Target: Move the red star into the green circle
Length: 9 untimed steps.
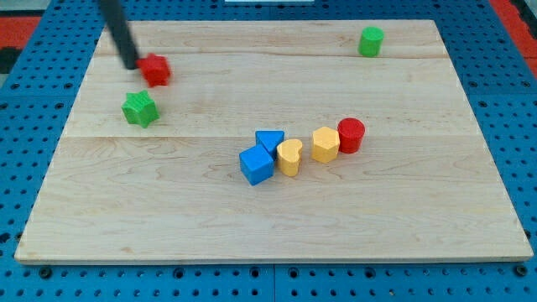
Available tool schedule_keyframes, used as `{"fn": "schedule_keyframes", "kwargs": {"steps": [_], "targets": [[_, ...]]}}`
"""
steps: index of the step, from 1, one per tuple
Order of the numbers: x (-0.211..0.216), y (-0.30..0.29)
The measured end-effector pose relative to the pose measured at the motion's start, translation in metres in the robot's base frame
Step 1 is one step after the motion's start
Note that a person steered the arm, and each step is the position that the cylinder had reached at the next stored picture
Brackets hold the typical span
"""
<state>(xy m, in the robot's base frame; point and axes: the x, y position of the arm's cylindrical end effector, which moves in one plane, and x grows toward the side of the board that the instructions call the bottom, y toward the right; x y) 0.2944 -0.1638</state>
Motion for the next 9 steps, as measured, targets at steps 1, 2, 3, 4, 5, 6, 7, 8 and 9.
{"fn": "schedule_keyframes", "kwargs": {"steps": [1,2,3,4,5,6,7,8,9], "targets": [[0.023,0.041],[0.049,0.045],[0.057,0.075],[0.057,0.108],[0.056,0.175],[0.053,0.237],[0.091,0.242],[0.077,0.263],[0.042,0.263]]}}
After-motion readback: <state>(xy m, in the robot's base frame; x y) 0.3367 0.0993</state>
